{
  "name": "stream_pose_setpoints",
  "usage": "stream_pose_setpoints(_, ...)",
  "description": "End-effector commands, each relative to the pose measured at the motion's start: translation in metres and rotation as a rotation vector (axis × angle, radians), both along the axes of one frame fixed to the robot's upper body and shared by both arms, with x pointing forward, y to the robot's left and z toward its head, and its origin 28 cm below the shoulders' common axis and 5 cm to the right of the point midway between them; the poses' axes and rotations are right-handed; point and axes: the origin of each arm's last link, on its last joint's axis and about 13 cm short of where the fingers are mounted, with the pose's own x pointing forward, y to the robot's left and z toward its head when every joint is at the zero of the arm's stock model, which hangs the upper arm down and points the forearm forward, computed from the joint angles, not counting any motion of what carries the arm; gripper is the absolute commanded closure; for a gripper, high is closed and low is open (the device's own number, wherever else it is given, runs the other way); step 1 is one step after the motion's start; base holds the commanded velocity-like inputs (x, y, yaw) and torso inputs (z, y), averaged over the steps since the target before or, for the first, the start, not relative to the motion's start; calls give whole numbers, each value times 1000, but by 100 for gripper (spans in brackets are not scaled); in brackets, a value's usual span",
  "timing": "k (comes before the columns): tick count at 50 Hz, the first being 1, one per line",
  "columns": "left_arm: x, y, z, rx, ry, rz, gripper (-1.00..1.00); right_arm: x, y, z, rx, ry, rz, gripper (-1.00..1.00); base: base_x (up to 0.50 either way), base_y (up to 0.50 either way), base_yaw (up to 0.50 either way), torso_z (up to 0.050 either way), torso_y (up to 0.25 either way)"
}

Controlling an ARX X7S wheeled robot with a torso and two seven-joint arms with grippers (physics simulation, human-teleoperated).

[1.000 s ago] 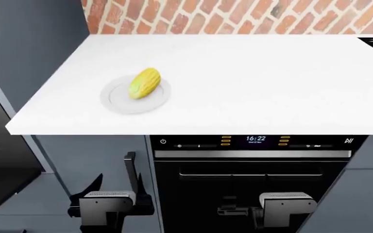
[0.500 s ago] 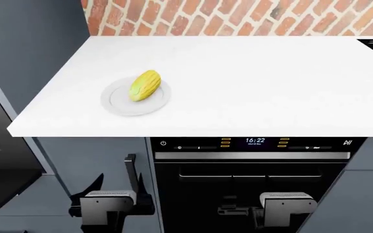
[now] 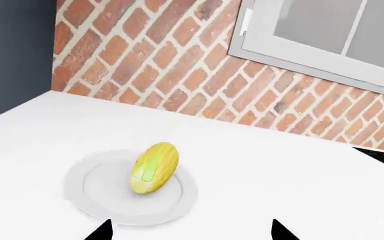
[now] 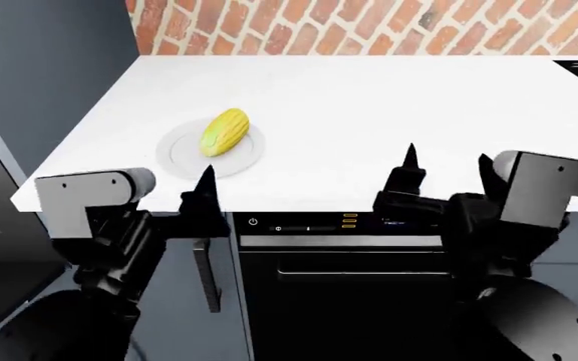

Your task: Place the corn on the rack of the oven.

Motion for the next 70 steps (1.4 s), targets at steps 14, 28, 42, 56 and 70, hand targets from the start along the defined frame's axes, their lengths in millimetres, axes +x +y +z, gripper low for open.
stream_pose_setpoints(14,-8,4,74,113,-46,-122,-100,-60,-13,65,-321,-9,121,-100,0,0,0,0,0)
stream_pose_setpoints(28,-6,4,68,124,-33,-119,-100,-57,-15,55,-316,7,111,-100,0,0,0,0,0)
stream_pose_setpoints(42,-1,3,66,137,-20,-112,-100,-55,-18,53,-322,14,105,-100,169,0,0,0,0)
stream_pose_setpoints(56,0,2,66,152,-16,-109,-100,-54,-20,51,-321,19,102,-100,208,0,0,0,0)
stream_pose_setpoints(70,0,4,68,157,-18,-100,-100,-56,-20,50,-323,19,98,-100,209,0,0,0,0)
